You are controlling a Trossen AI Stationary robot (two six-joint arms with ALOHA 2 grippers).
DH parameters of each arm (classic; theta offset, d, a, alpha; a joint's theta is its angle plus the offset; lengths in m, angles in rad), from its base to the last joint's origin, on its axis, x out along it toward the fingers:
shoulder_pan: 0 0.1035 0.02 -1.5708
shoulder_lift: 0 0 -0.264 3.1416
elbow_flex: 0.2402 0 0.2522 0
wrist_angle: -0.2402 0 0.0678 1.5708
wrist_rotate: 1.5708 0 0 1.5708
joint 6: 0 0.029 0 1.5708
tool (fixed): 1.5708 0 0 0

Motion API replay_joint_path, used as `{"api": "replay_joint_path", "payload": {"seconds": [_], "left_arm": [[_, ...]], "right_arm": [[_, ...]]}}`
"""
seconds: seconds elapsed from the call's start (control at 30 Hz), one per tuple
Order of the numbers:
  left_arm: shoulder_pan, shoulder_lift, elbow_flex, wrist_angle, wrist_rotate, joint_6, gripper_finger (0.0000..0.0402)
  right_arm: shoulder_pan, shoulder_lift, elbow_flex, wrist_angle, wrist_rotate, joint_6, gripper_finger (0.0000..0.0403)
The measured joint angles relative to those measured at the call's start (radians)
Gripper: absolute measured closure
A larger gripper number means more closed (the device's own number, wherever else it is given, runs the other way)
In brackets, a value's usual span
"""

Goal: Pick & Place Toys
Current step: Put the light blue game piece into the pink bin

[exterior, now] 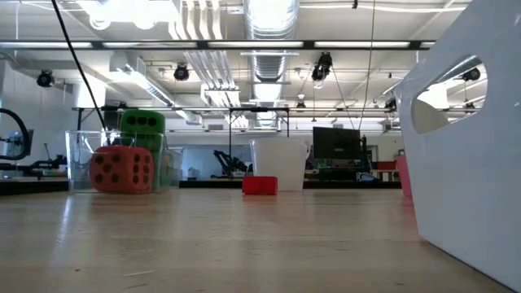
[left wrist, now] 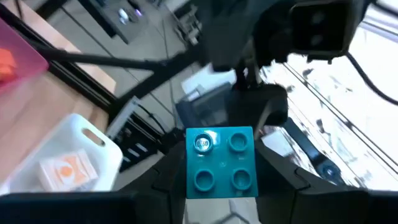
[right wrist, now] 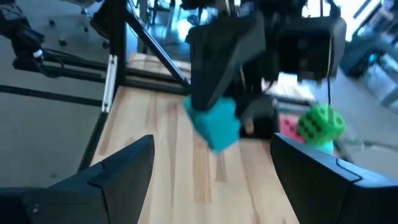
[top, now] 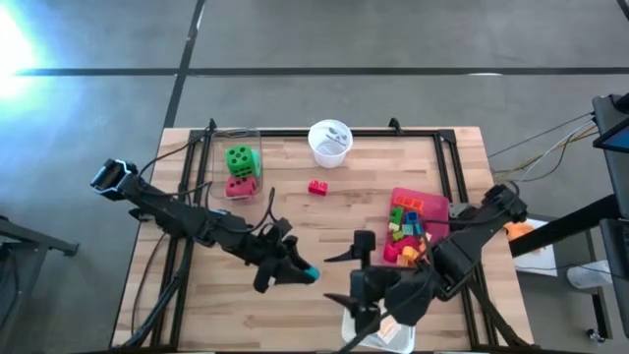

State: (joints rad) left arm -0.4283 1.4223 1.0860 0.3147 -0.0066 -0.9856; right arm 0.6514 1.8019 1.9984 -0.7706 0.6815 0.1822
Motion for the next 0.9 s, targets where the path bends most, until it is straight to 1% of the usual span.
{"api": "replay_joint_path", "payload": {"seconds": [0.13,0.2,0.33,0.53,0.77,0.9], "left_arm": [[0.0,0.002,0.0,0.008,0.051,-0.002,0.0265],[0.001,0.002,0.0,0.016,0.074,-0.001,0.0265],[0.0,0.002,0.0,0.027,0.088,0.005,0.0265],[0.0,0.002,0.0,0.081,0.122,0.036,0.0265],[0.0,0.002,0.0,0.103,0.14,0.046,0.0265],[0.0,0.002,0.0,0.103,0.15,0.046,0.0265]], "right_arm": [[-0.001,0.059,0.1,-0.012,0.001,-0.062,0.009],[-0.002,0.075,0.128,-0.012,-0.005,-0.08,0.009],[-0.011,0.099,0.164,-0.007,-0.047,-0.088,0.009],[-0.039,0.119,0.167,0.017,-0.158,-0.077,0.009],[-0.052,0.131,0.157,0.076,-0.174,-0.11,0.009],[-0.06,0.131,0.156,0.116,-0.214,-0.127,0.009]]}}
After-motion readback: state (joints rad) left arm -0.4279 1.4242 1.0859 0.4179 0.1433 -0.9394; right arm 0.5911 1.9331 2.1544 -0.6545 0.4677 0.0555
